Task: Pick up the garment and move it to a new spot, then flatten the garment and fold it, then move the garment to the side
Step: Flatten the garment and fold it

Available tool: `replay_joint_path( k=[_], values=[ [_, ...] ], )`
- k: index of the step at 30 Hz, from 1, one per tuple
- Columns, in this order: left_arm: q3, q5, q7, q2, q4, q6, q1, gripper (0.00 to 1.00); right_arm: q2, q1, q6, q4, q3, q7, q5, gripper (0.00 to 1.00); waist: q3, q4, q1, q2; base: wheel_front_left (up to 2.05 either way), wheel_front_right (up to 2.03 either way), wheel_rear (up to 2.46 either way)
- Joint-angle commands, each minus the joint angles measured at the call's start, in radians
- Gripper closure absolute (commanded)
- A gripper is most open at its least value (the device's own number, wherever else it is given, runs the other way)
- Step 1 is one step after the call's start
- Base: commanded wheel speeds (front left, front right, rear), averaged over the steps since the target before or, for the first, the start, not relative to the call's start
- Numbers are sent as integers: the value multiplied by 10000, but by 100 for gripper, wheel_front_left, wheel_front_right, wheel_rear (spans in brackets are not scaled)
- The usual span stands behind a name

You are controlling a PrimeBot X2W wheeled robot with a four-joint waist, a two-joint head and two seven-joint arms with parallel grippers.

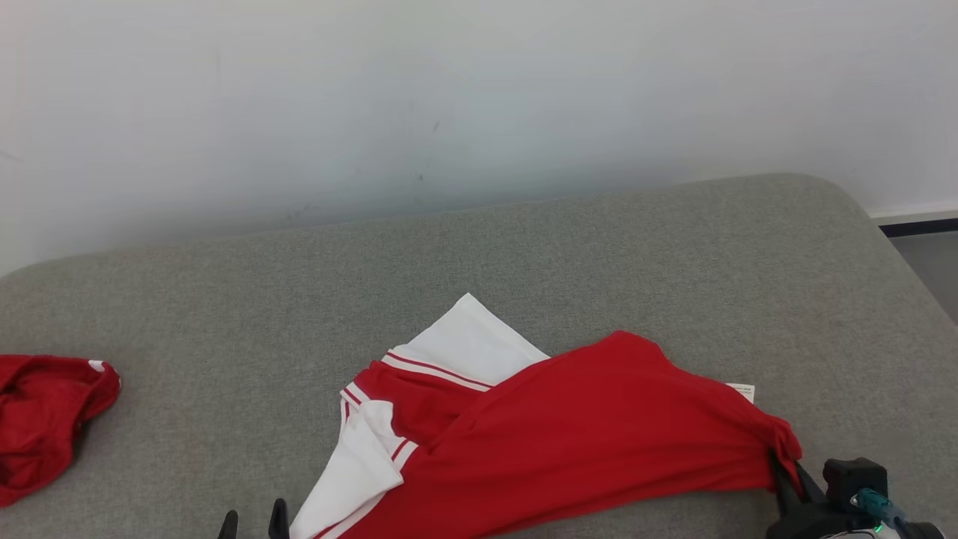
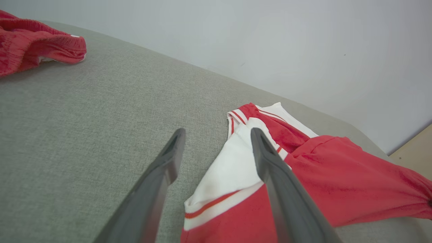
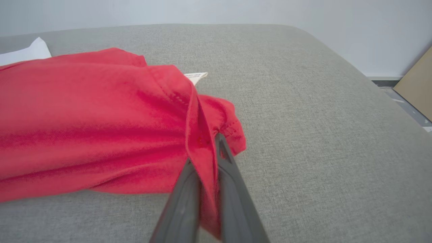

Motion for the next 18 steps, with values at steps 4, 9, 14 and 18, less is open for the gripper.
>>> replay_joint_path(
  k=[4, 9, 14, 18],
  values=[
    [-58, -58, -29, -2, 78, -10, -7, 0, -134, 108, -10, 398, -681, -8, -265, 100, 5, 10, 0, -2, 0, 0, 0],
    [-199, -43, -29, 0, 92, 49, -25, 0, 66, -147, -10, 1170, -1377, -8, -625, 0, -2, 41, 0, -2, 0, 0, 0],
    [-245, 133, -29, -2, -57, 64, -50, 0, 260, -37, -10, 630, -1848, -8, -967, 0, -1, 18, 0, -2, 0, 0, 0],
    [-371, 603, -29, -2, -255, 78, -95, 0, 648, 436, -10, -855, -2426, -8, -1457, 0, -10, -67, 0, -2, 0, 0, 0]
  ],
)
